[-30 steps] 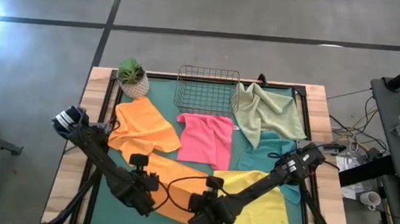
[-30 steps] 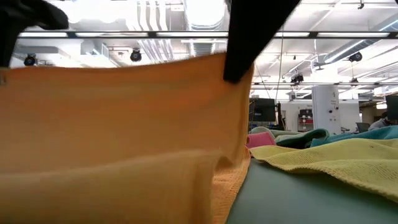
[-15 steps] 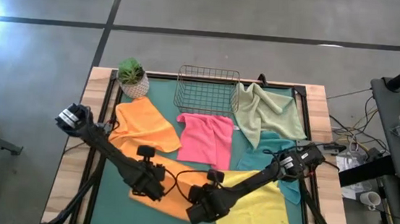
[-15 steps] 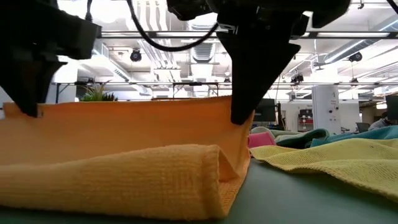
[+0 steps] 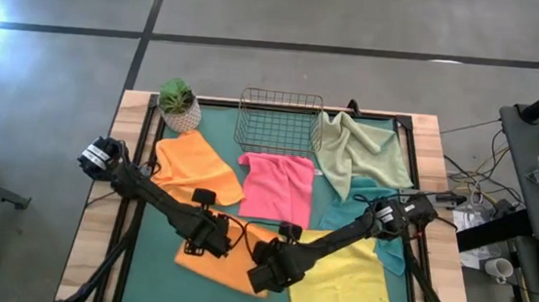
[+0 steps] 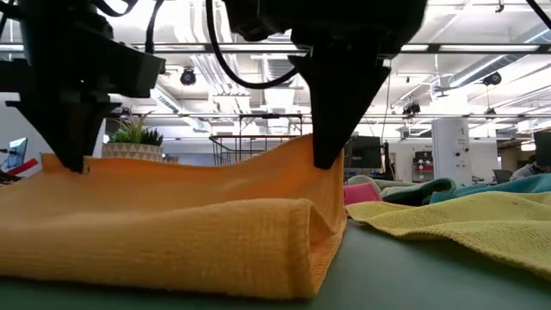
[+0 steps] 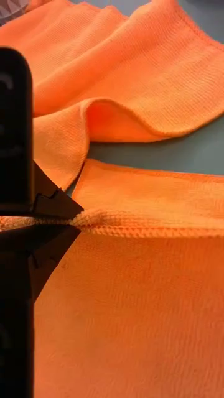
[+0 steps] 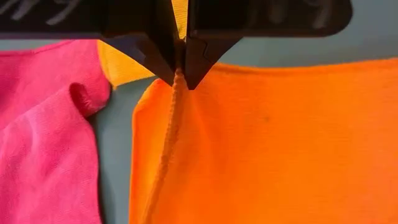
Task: Fold microfiber towels
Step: Fold the bottom orange microfiber towel
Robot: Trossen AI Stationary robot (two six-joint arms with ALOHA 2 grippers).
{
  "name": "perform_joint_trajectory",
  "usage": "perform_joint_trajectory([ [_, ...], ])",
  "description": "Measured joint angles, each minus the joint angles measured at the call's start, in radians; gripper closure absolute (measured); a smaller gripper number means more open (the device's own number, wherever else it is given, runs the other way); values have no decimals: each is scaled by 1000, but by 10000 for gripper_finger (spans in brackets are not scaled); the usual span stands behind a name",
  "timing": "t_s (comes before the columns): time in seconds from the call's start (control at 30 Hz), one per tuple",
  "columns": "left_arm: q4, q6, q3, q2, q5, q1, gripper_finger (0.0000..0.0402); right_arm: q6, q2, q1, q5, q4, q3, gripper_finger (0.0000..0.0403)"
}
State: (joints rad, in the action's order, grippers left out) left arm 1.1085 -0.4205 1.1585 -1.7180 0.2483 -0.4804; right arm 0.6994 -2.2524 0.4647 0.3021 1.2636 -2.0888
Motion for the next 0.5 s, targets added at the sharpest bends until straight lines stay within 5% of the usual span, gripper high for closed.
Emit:
perform_joint_trajectory([
  [0.23,-32,31,-1,0,0,21,398,-4,0,-16,-31,-5,14,394],
  [0.5,-53,68,-1,0,27,23,337,-1,0,-18,-15,-5,16,377],
])
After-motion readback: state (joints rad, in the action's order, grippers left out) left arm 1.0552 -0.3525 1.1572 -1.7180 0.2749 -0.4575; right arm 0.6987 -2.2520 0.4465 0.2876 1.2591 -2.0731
